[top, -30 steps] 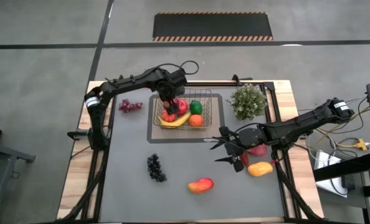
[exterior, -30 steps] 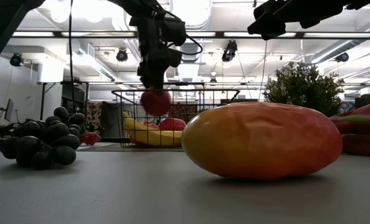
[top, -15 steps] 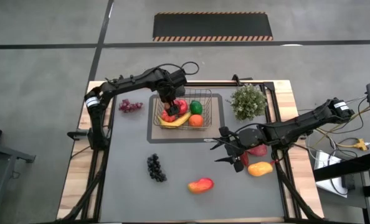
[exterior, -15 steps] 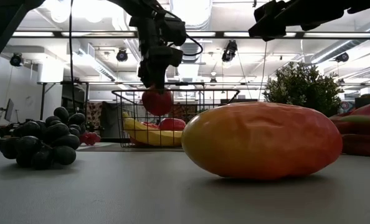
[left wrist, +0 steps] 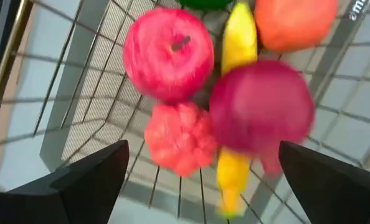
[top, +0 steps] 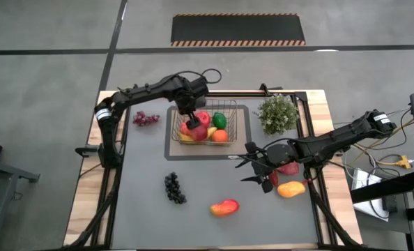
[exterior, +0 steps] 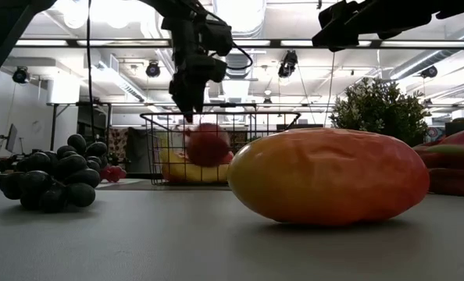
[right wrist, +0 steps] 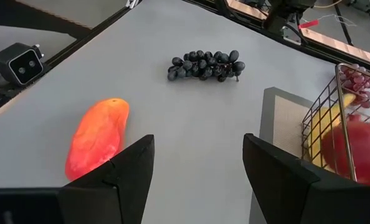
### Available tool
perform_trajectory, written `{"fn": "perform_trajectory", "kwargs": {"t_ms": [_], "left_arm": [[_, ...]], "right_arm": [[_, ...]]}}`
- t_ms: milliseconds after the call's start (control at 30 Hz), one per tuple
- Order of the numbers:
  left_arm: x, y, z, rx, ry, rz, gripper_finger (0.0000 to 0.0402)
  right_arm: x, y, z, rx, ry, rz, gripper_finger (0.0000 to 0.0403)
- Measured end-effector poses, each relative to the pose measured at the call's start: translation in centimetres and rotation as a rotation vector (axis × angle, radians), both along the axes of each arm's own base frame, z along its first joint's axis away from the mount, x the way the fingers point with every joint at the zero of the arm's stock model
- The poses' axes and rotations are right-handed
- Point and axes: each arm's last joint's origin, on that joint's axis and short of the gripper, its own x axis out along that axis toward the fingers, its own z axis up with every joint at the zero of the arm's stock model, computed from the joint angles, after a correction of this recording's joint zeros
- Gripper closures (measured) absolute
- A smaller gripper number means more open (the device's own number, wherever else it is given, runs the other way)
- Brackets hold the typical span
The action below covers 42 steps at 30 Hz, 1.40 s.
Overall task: Build produce basket
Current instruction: Put the dragonfruit into the wire basket
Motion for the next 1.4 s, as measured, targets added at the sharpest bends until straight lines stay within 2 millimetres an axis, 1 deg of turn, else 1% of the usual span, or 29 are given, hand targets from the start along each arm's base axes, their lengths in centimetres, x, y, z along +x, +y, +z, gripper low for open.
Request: {"fn": "perform_trajectory", "kwargs": {"t_ms": [133, 267, 367, 433, 567, 667, 767, 867, 933, 1033, 1167, 1267, 1400], "left_arm": [[-0.7, -0.6, 1.4, -0.009, 0.020, 0.006, 0.0009], [-1.3, -2.1, 3.4, 0.019, -0.069, 0.016, 0.0009], [-1.4, -4.0, 5.0, 0.062, -0.216, 0.001, 0.0009], [-1.1, -5.5, 6.0, 0.088, -0.350, -0.013, 0.0009], [-0.6, -9.0, 6.9, 0.122, -0.613, -0.090, 0.0009], [-0.3, -11.9, 6.7, 0.137, -0.813, -0.172, 0.0009], [0.0, -14.4, 5.8, 0.113, -1.030, -0.211, 0.0009], [-0.1, -16.5, 4.5, 0.091, -1.195, -0.252, 0.0009], [-0.5, -17.5, 3.2, 0.078, -1.249, -0.276, 0.0009], [-0.9, -18.4, 1.4, 0.048, -1.305, -0.285, 0.0009], [-1.5, -18.8, -0.3, 0.009, -1.341, -0.265, 0.0009], [-1.9, -18.8, -1.1, -0.006, -1.338, -0.253, 0.0009], [-2.1, -18.8, -1.6, -0.006, -1.332, -0.254, 0.0009]], "right_arm": [[0.0, 0.0, 0.0, -0.001, 0.000, 0.001, 0.0174], [0.0, 0.0, 0.0, -0.002, 0.000, 0.001, 0.0174], [0.0, 0.0, -0.1, -0.001, 0.001, 0.001, 0.0174], [-0.1, 0.0, -0.2, 0.002, 0.006, -0.002, 0.0175], [-0.3, -0.1, -1.0, -0.001, 0.005, 0.000, 0.0174], [-0.4, -0.1, -1.6, -0.008, -0.014, 0.006, 0.0174], [-0.4, -0.1, -1.7, -0.008, -0.026, 0.007, 0.0175], [-0.3, -0.1, -1.5, -0.007, -0.059, 0.011, 0.0174], [-0.3, -0.1, -1.5, -0.007, -0.060, 0.011, 0.0174], [-0.3, -0.1, -1.5, 0.004, -0.062, 0.007, 0.0174], [-0.3, -0.1, -1.6, 0.026, -0.054, -0.005, 0.0174], [-0.2, -0.1, -1.4, 0.062, -0.056, -0.022, 0.0175], [-0.2, -0.1, -1.4, 0.113, -0.042, -0.048, 0.0174]]}}
